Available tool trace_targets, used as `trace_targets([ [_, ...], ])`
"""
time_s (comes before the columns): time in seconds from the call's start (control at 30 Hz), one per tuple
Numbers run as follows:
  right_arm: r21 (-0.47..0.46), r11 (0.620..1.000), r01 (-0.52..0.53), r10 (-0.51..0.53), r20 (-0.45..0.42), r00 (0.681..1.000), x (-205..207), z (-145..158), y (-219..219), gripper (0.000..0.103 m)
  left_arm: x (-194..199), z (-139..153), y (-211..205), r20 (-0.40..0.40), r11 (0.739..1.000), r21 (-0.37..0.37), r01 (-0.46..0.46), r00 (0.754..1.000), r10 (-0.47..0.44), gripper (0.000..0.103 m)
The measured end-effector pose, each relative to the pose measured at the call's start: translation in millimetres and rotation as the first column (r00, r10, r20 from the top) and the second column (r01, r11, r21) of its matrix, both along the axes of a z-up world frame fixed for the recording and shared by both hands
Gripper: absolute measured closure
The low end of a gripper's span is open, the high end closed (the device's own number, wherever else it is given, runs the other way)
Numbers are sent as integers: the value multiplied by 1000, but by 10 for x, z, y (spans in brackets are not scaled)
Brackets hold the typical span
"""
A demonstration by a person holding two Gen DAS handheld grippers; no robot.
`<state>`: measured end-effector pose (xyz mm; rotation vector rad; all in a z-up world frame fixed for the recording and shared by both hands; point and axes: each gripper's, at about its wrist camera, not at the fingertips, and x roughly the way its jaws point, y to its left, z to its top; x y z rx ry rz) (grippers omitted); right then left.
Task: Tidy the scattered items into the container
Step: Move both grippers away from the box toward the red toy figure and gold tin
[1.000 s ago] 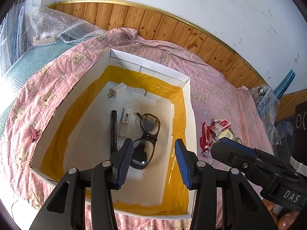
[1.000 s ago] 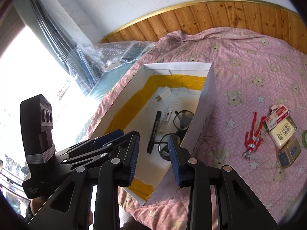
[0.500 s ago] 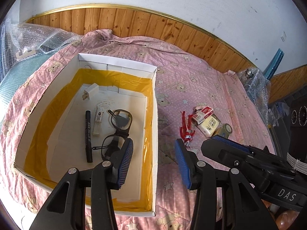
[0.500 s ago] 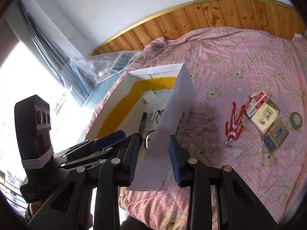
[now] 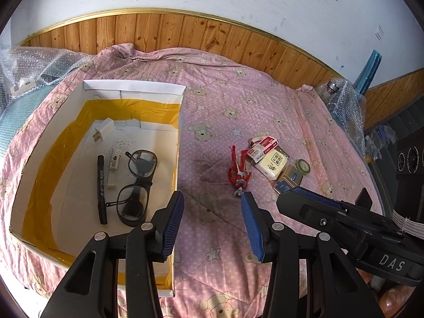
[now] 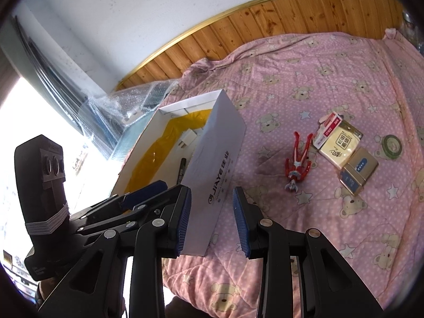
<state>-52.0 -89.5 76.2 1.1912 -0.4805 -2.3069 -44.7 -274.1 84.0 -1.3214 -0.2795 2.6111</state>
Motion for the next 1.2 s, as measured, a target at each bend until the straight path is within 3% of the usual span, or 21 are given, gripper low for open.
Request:
trace_targets([
  [0.47, -35, 994, 105, -102, 88, 991, -108, -403, 517, 66, -245, -317, 589, 77, 993, -47, 109, 991, -106, 55],
  [1.2, -24, 968, 248, -238, 213, 948, -466, -921, 1263, 62, -813, -876, 1035, 215, 985, -67, 162, 966, -144, 55],
])
